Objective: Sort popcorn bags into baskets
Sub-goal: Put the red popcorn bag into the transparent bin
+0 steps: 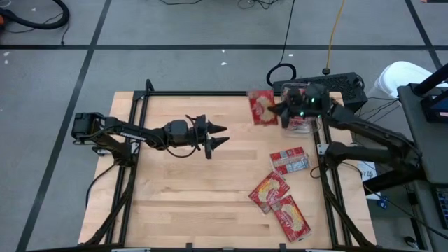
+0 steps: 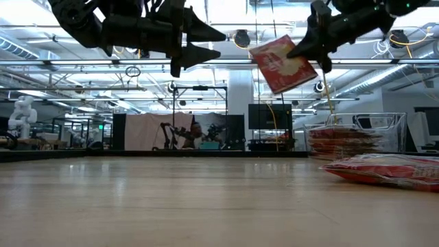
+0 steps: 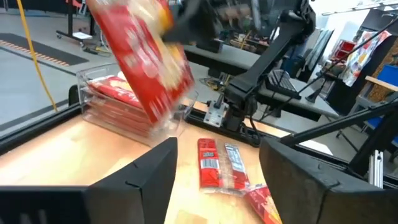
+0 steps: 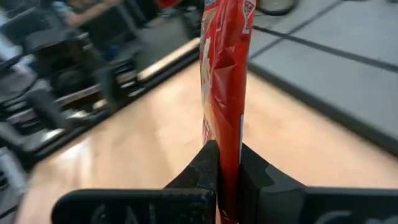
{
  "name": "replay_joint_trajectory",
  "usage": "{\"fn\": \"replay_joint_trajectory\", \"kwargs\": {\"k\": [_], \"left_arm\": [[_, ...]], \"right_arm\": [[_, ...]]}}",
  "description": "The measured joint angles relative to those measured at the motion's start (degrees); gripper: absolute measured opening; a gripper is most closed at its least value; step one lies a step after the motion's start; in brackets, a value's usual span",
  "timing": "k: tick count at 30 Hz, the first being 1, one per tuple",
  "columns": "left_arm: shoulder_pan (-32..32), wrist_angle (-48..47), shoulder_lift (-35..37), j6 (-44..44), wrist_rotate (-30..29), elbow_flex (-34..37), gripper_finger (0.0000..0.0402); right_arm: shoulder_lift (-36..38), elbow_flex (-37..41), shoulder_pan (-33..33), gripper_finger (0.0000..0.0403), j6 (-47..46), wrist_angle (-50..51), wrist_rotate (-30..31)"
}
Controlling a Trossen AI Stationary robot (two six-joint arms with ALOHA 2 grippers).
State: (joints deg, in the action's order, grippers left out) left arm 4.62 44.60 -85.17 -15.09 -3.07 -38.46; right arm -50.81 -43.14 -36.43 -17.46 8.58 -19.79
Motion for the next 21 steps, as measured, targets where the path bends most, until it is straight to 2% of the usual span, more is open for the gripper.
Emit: {"fn": "replay_joint_trajectory", "kwargs": {"k": [7,10,14,18,21], "left_arm": [[-2.61,-1.27,0.00,1.29,0.12,0.00,0.0205],[-3.78,-1.18,0.00,1.97,0.20,0.00,0.0200],[-4.89,-1.42,0.00,2.56,0.17,0.00,0.0202],[-5.88,-2.47,0.00,2.62,0.17,0.00,0.0203],[-6.66,-3.84,0.00,2.58,0.09,0.00,0.0198]], "right_arm": [[-1.95,-9.07,-14.05,0.0012,3.78,14.23,-0.35],[-3.30,-9.89,-19.69,0.0012,4.99,17.74,-2.87],[-5.07,-9.89,-25.92,0.0012,5.34,22.48,-3.04],[-6.15,-9.89,-30.69,0.0012,6.95,27.82,-6.00],[-6.21,-9.89,-32.74,0.0013,8.25,30.32,-5.95]]}}
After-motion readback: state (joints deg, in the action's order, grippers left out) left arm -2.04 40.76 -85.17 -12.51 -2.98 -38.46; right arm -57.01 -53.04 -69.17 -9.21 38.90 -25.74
